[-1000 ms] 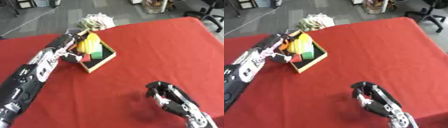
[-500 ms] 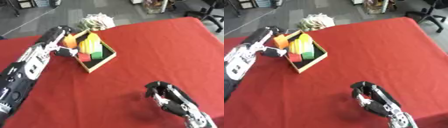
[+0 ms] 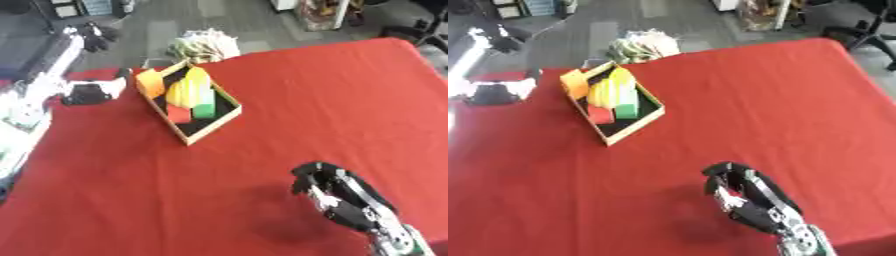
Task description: Pick up objects on the table and place them in the box.
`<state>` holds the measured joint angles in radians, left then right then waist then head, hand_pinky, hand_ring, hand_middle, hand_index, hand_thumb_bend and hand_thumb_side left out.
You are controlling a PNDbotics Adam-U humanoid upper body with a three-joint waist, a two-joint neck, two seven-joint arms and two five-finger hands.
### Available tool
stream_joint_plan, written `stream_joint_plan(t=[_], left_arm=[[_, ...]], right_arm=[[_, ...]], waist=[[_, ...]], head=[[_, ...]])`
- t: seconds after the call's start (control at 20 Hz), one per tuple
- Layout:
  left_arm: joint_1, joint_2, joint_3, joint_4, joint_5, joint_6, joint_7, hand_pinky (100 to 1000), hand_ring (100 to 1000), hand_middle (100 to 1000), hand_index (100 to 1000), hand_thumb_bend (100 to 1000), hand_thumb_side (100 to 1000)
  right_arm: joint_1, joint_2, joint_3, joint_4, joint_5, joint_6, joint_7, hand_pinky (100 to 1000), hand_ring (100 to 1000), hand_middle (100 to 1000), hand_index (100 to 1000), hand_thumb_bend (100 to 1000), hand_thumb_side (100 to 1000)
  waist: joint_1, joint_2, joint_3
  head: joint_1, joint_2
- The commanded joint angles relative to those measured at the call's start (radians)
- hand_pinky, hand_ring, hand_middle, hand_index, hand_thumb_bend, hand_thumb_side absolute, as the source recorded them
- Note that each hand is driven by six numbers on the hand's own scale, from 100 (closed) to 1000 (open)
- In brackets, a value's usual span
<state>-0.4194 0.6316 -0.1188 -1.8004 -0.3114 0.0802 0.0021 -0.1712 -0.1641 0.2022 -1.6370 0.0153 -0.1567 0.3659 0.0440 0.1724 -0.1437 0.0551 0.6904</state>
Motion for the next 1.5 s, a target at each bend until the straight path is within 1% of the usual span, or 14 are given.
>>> stream_joint_plan(t=[0.05, 0.1, 0.15, 0.2, 0.3, 0.35, 0.4, 0.45, 0.5, 0.55, 0.75, 1.0, 1.3, 1.5], left_arm=[[0.083, -0.023, 0.055, -0.148, 0.088, 0.004, 0.062, 741, 718, 698, 816, 136, 217], [0.121, -0.047, 0.061, -0.175, 0.106, 0.004, 0.076, 740, 718, 697, 816, 133, 220], [0.156, -0.077, 0.063, -0.187, 0.118, -0.001, 0.087, 736, 716, 692, 813, 109, 255], [0.185, -0.105, 0.063, -0.194, 0.125, -0.01, 0.094, 735, 715, 691, 812, 102, 267], [0.241, -0.171, 0.058, -0.198, 0.135, -0.023, 0.103, 732, 714, 685, 809, 100, 319], [0.269, -0.205, 0.056, -0.196, 0.133, -0.027, 0.103, 731, 713, 684, 808, 100, 338], [0.292, -0.235, 0.053, -0.191, 0.129, -0.028, 0.101, 730, 712, 682, 808, 100, 349], [0.315, -0.267, 0.048, -0.179, 0.124, -0.029, 0.098, 728, 708, 679, 807, 100, 390], [0.333, -0.294, 0.043, -0.165, 0.12, -0.031, 0.095, 727, 707, 678, 807, 100, 394], [0.347, -0.319, 0.037, -0.148, 0.116, -0.033, 0.092, 725, 702, 673, 805, 100, 420], [0.379, -0.4, 0.01, -0.08, 0.113, -0.054, 0.082, 718, 688, 657, 800, 100, 455], [0.389, -0.44, -0.013, -0.027, 0.126, -0.085, 0.08, 717, 684, 651, 799, 100, 468], [0.384, -0.452, -0.019, -0.004, 0.134, -0.101, 0.088, 715, 680, 646, 796, 100, 468], [0.378, -0.457, -0.025, 0.004, 0.139, -0.102, 0.091, 712, 673, 637, 793, 100, 468]], right_arm=[[-0.004, -0.016, -0.013, -0.032, -0.011, -0.004, -0.007, 730, 574, 530, 715, 100, 428], [-0.002, -0.017, -0.015, -0.036, -0.015, -0.005, -0.009, 730, 574, 530, 714, 100, 428], [0.0, -0.017, -0.018, -0.039, -0.021, -0.006, -0.012, 728, 571, 528, 713, 100, 433], [0.001, -0.018, -0.021, -0.041, -0.026, -0.006, -0.016, 728, 571, 527, 713, 100, 435], [0.004, -0.017, -0.025, -0.044, -0.038, -0.006, -0.025, 726, 569, 526, 712, 100, 441], [0.005, -0.017, -0.026, -0.046, -0.044, -0.006, -0.03, 725, 569, 525, 712, 100, 445], [0.006, -0.016, -0.028, -0.047, -0.05, -0.007, -0.033, 725, 569, 525, 713, 100, 446], [0.006, -0.014, -0.029, -0.048, -0.056, -0.008, -0.038, 725, 569, 526, 715, 100, 450], [0.006, -0.013, -0.03, -0.05, -0.062, -0.008, -0.042, 725, 569, 526, 715, 100, 451], [0.006, -0.012, -0.031, -0.05, -0.067, -0.008, -0.046, 725, 570, 528, 718, 100, 453], [0.01, -0.006, -0.034, -0.05, -0.083, -0.006, -0.066, 725, 572, 530, 724, 100, 458], [0.009, -0.003, -0.032, -0.046, -0.087, -0.001, -0.086, 725, 572, 530, 726, 100, 455], [0.011, -0.003, -0.034, -0.043, -0.077, 0.006, -0.106, 724, 570, 527, 724, 100, 449], [0.011, -0.002, -0.032, -0.042, -0.072, 0.01, -0.112, 724, 571, 527, 724, 100, 447]], waist=[[0.012, -0.032, 0.018], [0.012, -0.035, 0.028], [0.009, -0.037, 0.039], [0.007, -0.04, 0.048], [0.002, -0.046, 0.065], [-0.001, -0.048, 0.073], [-0.004, -0.05, 0.079], [-0.007, -0.051, 0.083], [-0.009, -0.052, 0.085], [-0.011, -0.053, 0.086], [-0.015, -0.059, 0.094], [-0.018, -0.061, 0.091], [-0.015, -0.059, 0.085], [-0.015, -0.058, 0.084]], head=[[0.005, 0.022], [0.008, 0.03], [0.013, 0.041], [0.017, 0.05], [0.027, 0.071], [0.032, 0.075], [0.035, 0.077], [0.038, 0.079], [0.04, 0.079], [0.043, 0.079], [0.041, 0.08], [0.036, 0.08], [0.037, 0.08], [0.026, 0.08]])
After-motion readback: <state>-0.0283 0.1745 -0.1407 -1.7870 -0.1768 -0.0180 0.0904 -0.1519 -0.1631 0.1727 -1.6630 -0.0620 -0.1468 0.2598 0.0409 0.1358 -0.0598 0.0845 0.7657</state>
